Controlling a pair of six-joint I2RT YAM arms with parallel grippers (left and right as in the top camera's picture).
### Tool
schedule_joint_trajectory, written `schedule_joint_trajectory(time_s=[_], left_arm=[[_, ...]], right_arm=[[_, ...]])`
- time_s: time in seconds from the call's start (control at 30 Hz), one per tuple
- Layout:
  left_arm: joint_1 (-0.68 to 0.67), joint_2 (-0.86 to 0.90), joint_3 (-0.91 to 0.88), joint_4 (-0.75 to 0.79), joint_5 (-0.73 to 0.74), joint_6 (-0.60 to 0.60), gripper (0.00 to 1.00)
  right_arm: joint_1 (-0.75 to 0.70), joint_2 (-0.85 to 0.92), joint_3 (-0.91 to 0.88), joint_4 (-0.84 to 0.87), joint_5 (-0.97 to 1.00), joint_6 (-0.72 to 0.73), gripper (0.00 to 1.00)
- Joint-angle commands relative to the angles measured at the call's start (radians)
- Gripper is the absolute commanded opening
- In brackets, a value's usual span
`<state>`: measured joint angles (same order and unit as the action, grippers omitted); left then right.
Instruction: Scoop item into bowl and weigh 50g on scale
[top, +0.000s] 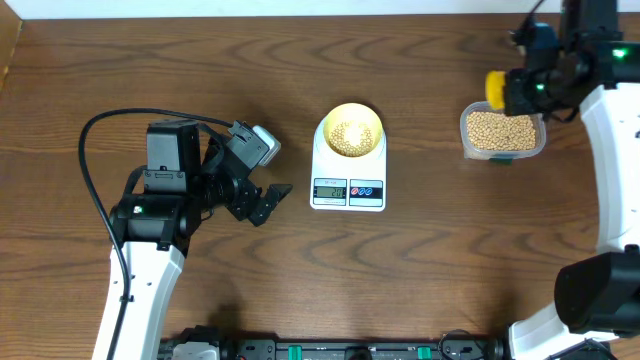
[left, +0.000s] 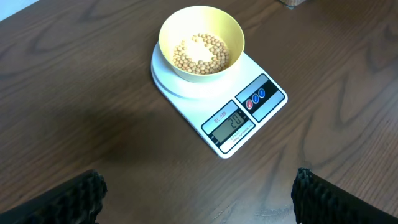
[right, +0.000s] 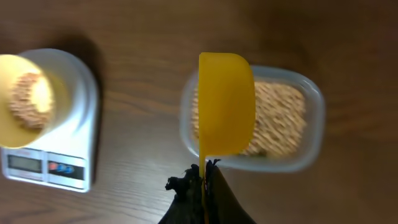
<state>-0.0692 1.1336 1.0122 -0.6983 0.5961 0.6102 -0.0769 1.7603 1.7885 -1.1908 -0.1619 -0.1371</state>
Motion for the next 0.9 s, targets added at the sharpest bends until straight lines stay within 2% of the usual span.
schedule_joint_trajectory(time_s=[0.0,0.17,0.53,0.87], left_arm=[[0.0,0.003,0.014,0.001,-0.005,0.006,0.98],[0.0,0.003,0.014,0.001,-0.005,0.006,0.97],[0.0,0.003,0.014,0.001,-0.005,0.006,0.97],[0.0,0.003,0.014,0.001,-0.005,0.006,0.97]], right_arm=[[-0.028,-0.006,-0.013,-0.006,0.058,0.01,0.01],[-0.059,-0.004,-0.063,0.024,0.134,0.018,0.01],[-0.073,-0.002,-0.265,0.179,0.127,0.036,0.01],[-0.073,-0.002,-0.385,0.318,-0.045,0.039,0.01]])
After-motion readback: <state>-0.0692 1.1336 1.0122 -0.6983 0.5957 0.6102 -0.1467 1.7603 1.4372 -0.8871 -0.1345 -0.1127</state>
